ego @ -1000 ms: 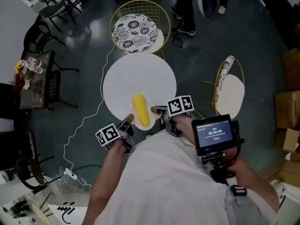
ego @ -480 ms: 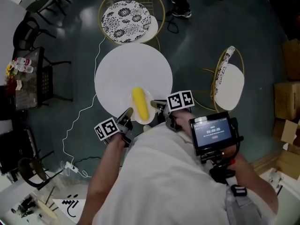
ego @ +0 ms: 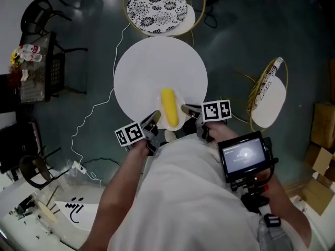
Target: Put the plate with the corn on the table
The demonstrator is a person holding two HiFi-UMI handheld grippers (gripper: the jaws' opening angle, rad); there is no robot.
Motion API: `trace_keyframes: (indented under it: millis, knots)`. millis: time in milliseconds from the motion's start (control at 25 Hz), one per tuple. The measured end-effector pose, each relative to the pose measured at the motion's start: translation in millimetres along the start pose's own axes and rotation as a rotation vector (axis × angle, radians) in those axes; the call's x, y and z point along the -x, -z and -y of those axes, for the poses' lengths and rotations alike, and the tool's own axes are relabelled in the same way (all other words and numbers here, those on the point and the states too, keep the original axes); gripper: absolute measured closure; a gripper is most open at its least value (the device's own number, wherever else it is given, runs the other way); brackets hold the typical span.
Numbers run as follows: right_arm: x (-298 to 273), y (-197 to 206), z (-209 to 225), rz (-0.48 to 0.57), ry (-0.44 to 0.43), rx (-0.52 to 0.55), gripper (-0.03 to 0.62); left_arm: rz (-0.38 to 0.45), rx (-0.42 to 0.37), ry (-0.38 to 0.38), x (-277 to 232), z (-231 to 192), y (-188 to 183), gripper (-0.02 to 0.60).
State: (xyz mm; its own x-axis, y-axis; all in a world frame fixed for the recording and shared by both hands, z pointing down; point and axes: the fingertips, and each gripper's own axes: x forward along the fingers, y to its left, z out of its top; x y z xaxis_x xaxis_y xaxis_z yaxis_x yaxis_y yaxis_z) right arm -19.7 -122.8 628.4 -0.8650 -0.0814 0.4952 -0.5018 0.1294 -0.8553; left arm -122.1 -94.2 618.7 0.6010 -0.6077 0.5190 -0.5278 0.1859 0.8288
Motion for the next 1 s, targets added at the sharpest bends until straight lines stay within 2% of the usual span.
trace_keyframes:
  millis: [240,520,1000]
  knots:
    - [-3.1,-2.4,18.7,-0.019,0.016,0.003,0.563,0.002,0.027,-0.034,-15.0,-11.7,7.2,0.557]
    - [-2.1,1.2,41.1,-0.037,0.028,-0.008,0.563,-0.027,0.014,-0.052,-33.0,-18.3,15.2,0.557]
    - [-13.8,-21.0,69.5,-0.062,0.043,0.018,0.563,0.026,0.039,-0.074,-60.9,-32.0,7.1,0.557]
